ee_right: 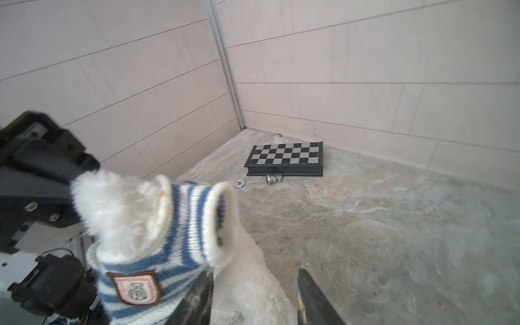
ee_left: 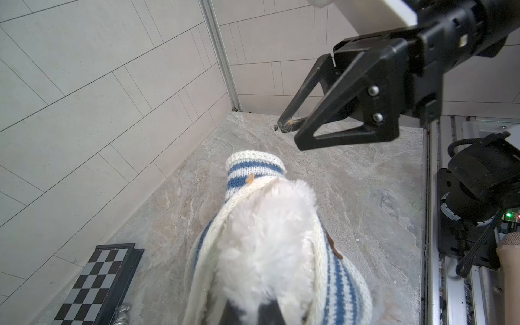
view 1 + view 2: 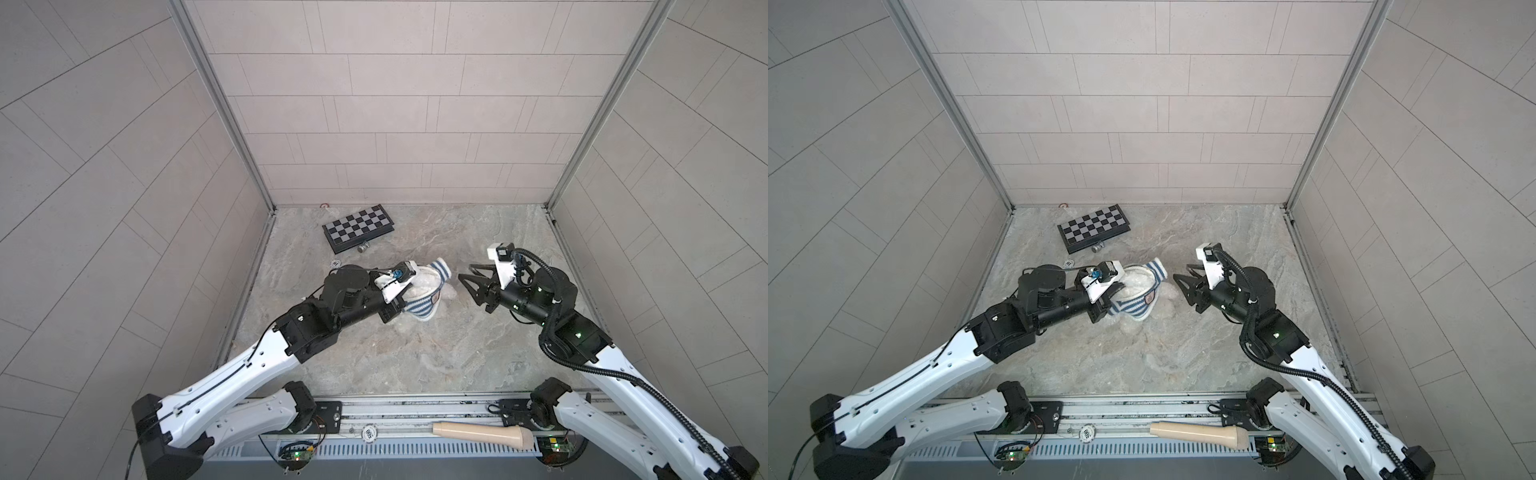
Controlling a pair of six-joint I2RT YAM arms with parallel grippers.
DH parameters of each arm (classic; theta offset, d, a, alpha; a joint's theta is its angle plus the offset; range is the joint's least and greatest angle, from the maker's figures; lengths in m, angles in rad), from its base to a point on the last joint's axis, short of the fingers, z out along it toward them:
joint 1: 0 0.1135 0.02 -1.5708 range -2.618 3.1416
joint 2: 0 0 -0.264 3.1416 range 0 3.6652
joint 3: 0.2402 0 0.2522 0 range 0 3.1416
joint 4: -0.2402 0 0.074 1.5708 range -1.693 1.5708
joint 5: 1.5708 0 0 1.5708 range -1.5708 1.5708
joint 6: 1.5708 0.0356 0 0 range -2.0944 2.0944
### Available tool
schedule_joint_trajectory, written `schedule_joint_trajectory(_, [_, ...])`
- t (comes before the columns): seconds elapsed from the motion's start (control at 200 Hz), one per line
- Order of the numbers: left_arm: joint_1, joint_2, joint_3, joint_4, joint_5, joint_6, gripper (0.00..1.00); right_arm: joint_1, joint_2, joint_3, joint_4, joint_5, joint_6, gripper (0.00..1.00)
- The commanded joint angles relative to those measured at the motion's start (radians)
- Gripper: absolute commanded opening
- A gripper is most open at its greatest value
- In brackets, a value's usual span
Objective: Dress the teddy bear
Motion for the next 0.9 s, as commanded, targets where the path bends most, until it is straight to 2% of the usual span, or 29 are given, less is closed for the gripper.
schedule_joint_trajectory(0.0, [0.004, -0.029, -0.014, 0.070, -0.012, -0.017, 0.00, -0.024, 0.019, 0.004, 0.027, -0.096, 0.208, 0.46])
schedule_joint_trajectory(0.165, [0.004, -0.042, -0.031, 0.074, -0.002, -0.026, 0.00, -0.021, 0.106, 0.014, 0.060, -0.202, 0.283, 0.43])
schedule_joint_trajectory(0.506, [0.004, -0.047, -0.036, 0.073, 0.012, -0.034, 0.00, 0.020, 0.211, 0.043, 0.062, -0.242, 0.278, 0.42])
schedule_joint_trajectory(0.671, [0.004, -0.043, -0.036, 0.072, 0.019, -0.037, 0.00, 0.052, 0.249, 0.058, 0.094, -0.255, 0.289, 0.46])
schedule_joint_trajectory(0.896, [0.004, -0.037, -0.037, 0.076, 0.024, -0.042, 0.00, 0.085, 0.298, 0.075, 0.111, -0.273, 0.288, 0.47])
